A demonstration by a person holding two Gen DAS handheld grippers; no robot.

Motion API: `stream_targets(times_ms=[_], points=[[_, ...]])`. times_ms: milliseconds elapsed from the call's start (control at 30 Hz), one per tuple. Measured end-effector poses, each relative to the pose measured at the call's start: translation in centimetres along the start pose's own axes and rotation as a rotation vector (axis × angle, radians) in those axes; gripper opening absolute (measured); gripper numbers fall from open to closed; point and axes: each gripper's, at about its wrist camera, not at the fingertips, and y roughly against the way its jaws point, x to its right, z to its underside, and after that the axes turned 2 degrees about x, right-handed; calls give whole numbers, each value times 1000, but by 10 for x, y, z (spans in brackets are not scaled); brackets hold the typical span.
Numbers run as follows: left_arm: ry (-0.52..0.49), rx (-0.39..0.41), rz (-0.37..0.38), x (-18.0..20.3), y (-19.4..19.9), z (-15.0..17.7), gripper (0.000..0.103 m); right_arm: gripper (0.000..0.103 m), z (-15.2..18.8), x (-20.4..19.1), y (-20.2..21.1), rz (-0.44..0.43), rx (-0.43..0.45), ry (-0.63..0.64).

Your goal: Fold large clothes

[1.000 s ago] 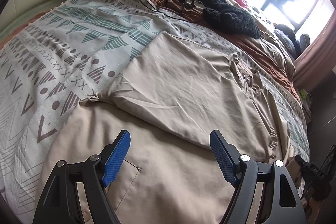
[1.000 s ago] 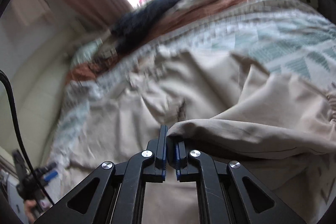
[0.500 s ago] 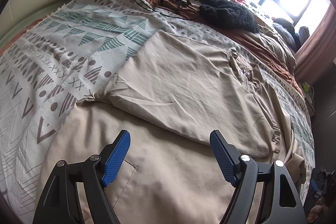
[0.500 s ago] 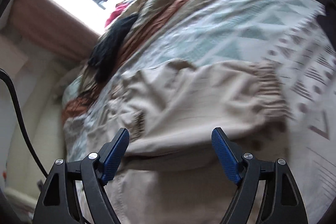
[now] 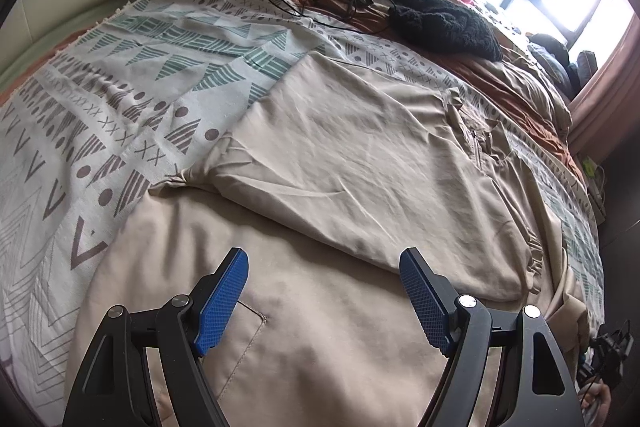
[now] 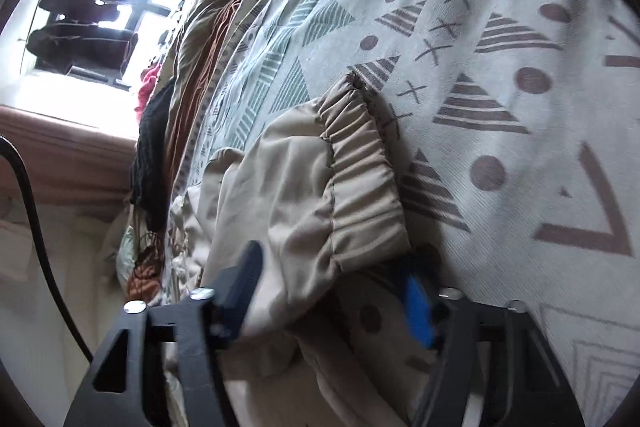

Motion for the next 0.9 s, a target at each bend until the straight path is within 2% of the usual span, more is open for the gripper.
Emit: stream_targets(times_ms=[33,100,167,333,467,700,900], points=[[0,0,0,0,0,0,79,11,-1,1,-3,-8,2,-15],[5,-1,6,-1,0,-1,79,9,-2,-7,6,-6,66,9],[16,0,16,-3,0,-3,79,8,-1,-30,23,-14,139,94],[53,4,41,-13,4,-9,79,7,12,-115,71,-123,282,297],[113,-2,88,-25,7,-18,79,7,32,-184,99,-176,357,446],[162,38,112,-46,22,-30,79,7,95,-326,127,-189,424,781],[217,74,111,-71,35,-38,79,7,165,-409,109,-228,372,997]])
